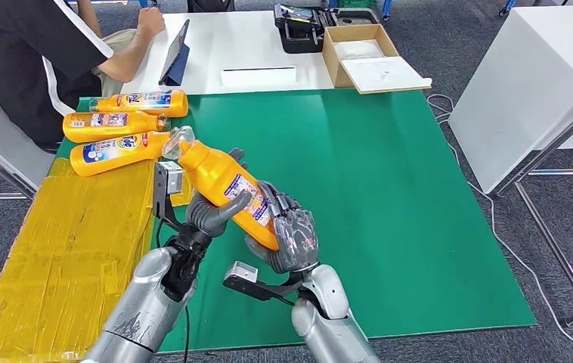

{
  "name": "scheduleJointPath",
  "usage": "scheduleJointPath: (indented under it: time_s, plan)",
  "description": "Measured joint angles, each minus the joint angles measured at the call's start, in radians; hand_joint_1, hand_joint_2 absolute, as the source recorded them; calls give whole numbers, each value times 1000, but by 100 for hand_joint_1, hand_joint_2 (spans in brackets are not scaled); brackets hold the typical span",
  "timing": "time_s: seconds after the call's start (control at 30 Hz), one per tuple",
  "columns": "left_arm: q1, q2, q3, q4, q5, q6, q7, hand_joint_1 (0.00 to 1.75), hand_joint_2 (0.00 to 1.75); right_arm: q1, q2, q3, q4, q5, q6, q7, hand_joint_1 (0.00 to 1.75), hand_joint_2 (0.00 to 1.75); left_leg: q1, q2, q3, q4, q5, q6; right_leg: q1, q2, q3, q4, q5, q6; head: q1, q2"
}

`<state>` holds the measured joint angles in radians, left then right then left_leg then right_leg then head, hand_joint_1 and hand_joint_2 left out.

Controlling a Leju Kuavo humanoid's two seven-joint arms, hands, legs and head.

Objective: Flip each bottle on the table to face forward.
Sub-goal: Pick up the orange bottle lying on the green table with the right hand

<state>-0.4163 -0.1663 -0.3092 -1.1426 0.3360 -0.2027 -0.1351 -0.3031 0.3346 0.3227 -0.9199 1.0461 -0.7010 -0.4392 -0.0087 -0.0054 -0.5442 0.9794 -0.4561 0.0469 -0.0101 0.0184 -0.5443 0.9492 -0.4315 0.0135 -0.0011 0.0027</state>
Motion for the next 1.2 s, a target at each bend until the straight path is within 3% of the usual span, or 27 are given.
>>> scheduleJointPath:
  time_s: [0.1, 0.13, 0.23, 0.27, 1.2]
  plan:
    - [7, 0, 8, 0, 4, -1, -2, 1, 175, -3, 0, 8, 14, 3, -1, 5, 175, 175, 0, 0, 0, 0, 0, 0, 0, 0, 0, 0, 0, 0, 0, 0]
    - [9, 0, 10, 0, 5, -1, -3, 36, 175, -3, 0, 11, 17, 4, -1, 6, 175, 175, 0, 0, 0, 0, 0, 0, 0, 0, 0, 0, 0, 0, 0, 0]
    - [13, 0, 16, 0, 5, -2, -3, 166, 175, -6, 0, 16, 27, 4, -2, 9, 175, 175, 0, 0, 0, 0, 0, 0, 0, 0, 0, 0, 0, 0, 0, 0]
    - [13, 0, 17, 0, 5, -2, -3, 175, 175, -7, 0, 18, 29, 3, -2, 11, 175, 175, 0, 0, 0, 0, 0, 0, 0, 0, 0, 0, 0, 0, 0, 0]
    - [14, 0, 7, 0, -10, 0, -24, 175, 175, -4, -5, 25, 42, -85, -3, 8, 175, 175, 0, 0, 0, 0, 0, 0, 0, 0, -1, 0, 0, 0, 0, 0]
